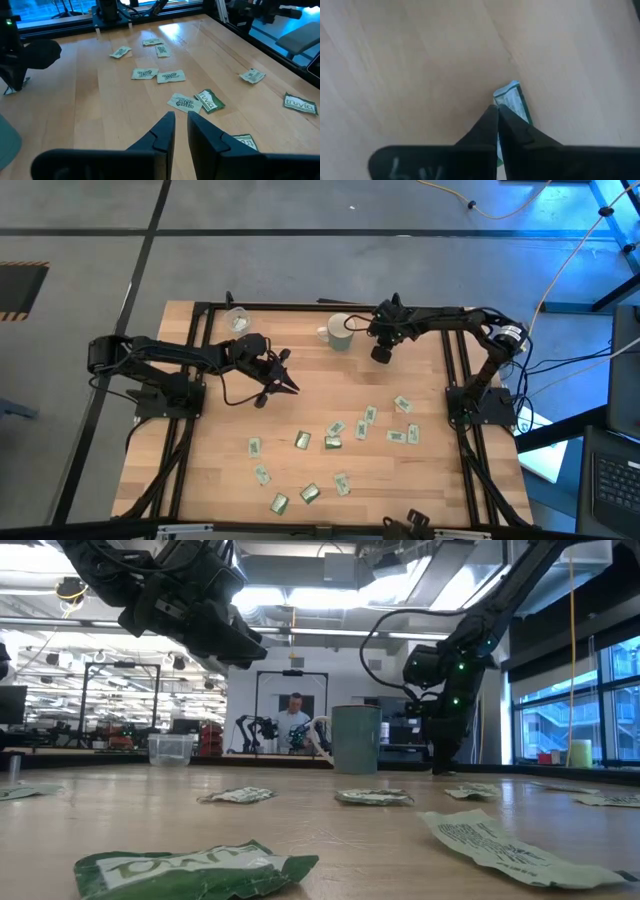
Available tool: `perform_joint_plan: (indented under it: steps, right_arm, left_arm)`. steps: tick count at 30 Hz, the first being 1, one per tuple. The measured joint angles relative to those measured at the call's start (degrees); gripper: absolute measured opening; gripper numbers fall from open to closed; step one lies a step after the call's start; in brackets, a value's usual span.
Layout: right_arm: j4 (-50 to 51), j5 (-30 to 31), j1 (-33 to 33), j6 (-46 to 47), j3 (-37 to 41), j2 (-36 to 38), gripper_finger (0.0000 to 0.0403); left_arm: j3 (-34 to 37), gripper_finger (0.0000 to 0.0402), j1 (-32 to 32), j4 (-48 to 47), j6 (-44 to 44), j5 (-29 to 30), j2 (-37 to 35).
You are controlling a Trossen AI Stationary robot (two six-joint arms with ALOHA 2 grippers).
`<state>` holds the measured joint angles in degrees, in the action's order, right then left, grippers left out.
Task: Pick and place Stevia / Truvia into bins
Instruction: Put the truvia packet into the transparent bin
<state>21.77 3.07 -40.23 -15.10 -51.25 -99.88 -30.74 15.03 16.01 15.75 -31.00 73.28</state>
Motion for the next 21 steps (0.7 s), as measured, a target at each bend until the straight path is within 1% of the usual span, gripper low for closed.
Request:
perform_joint_plan:
  steps: [2,5,7,9,11,15,18,19,21]
  right_arm:
    - [0.3,0.4,0.4,1.4,0.1,0.6,0.001]
    - [3.6,-0.3,1.2,2.8,0.4,2.6,0.0007]
    - [5.8,-2.3,2.0,3.4,0.4,4.5,0.0003]
    - [8.2,-5.6,3.0,4.9,0.4,6.3,0.0004]
    - [9.8,-11.4,4.3,6.0,0.4,8.1,0.0004]
    - [7.7,-27.8,7.7,6.3,0.3,10.9,0.0002]
    - [1.3,-38.3,11.0,6.3,0.3,12.1,0.0002]
    - [-1.8,-40.6,12.2,6.8,0.3,12.3,0.0002]
    - [-8.4,-43.5,14.9,8.4,0.3,12.3,0.0002]
  left_arm:
    - [0.0,0.0045,0.0,0.0,0.0,0.0,0.0]
    - [0.0,0.0045,0.0,0.0,0.0,0.0,0.0]
    - [0.0,0.0045,0.0,0.0,0.0,0.0,0.0]
    - [0.0,0.0045,0.0,0.0,0.0,0.0,0.0]
    - [0.0,0.0045,0.0,0.0,0.0,0.0,0.0]
    - [0.0,0.0045,0.0,0.1,0.0,0.0,0.0]
    - [0.0,0.0045,0.0,0.8,-0.1,0.0,0.0]
    - [0.0,0.0045,0.0,1.2,-0.1,0.0,0.0]
    - [0.0,0.0045,0.0,2.9,-0.2,0.1,0.0]
